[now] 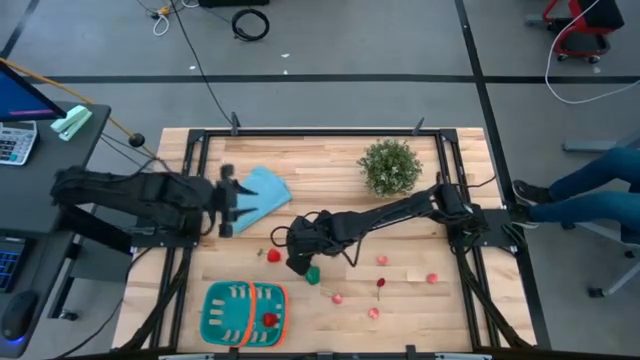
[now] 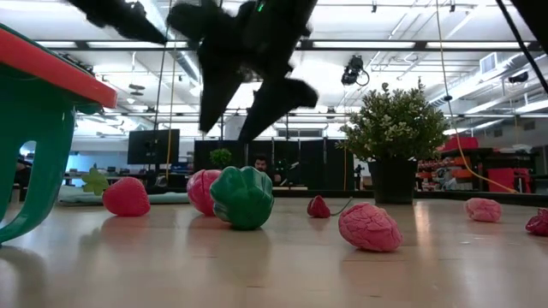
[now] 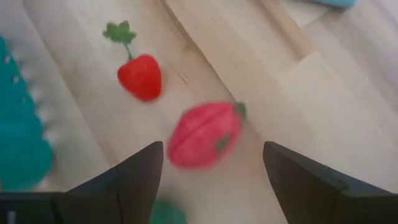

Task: Pick and placing Produce into tupperware
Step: Put the red dragonfruit into the blue basket

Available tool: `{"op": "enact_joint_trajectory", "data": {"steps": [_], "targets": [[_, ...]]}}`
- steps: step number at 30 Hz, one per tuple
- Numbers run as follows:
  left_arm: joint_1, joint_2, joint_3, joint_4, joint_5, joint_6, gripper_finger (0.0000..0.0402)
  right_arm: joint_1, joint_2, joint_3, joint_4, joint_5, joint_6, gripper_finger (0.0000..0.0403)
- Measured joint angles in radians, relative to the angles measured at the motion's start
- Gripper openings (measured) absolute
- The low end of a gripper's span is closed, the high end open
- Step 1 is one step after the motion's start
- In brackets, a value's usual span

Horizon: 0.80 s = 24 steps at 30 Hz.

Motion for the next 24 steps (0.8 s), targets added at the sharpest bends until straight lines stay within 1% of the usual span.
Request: {"op": "enact_joint_trajectory", "data": {"steps": [2,4,6,10,12,16,18,21,24], "targets": [[-0.006,0.048,0.0,-0.036,0.003,0.107,0.0188,0.011,-0.032,0.0,-0.059,0.001,-0.009,0.0286],[-0.005,0.09,0.0,-0.031,0.003,0.146,0.0191,0.025,-0.066,0.0,-0.126,0.002,-0.007,0.0286],[-0.002,0.138,0.0,-0.026,0.011,0.147,0.0195,0.044,-0.101,0.0,-0.197,0.008,0.022,0.0286],[-0.007,0.247,0.0,0.003,0.102,0.151,0.0202,0.1,-0.168,0.0,-0.293,0.072,0.078,0.0286],[-0.018,0.304,0.0,0.057,0.13,0.182,0.0205,0.13,-0.193,0.0,-0.316,0.121,0.109,0.0286],[-0.029,0.412,0.0,0.151,0.136,0.3,0.0212,0.183,-0.242,0.0,-0.321,0.182,0.154,0.0286],[-0.029,0.465,0.002,0.179,0.134,0.34,0.0217,0.209,-0.26,0.0,-0.325,0.193,0.171,0.0286],[-0.028,0.54,0.002,0.179,0.134,0.385,0.0224,0.248,-0.288,0.0,-0.34,0.193,0.192,0.0286],[-0.035,0.6,0.001,0.189,0.134,0.385,0.0226,0.29,-0.314,0.0,-0.368,0.198,0.232,0.0286]]}}
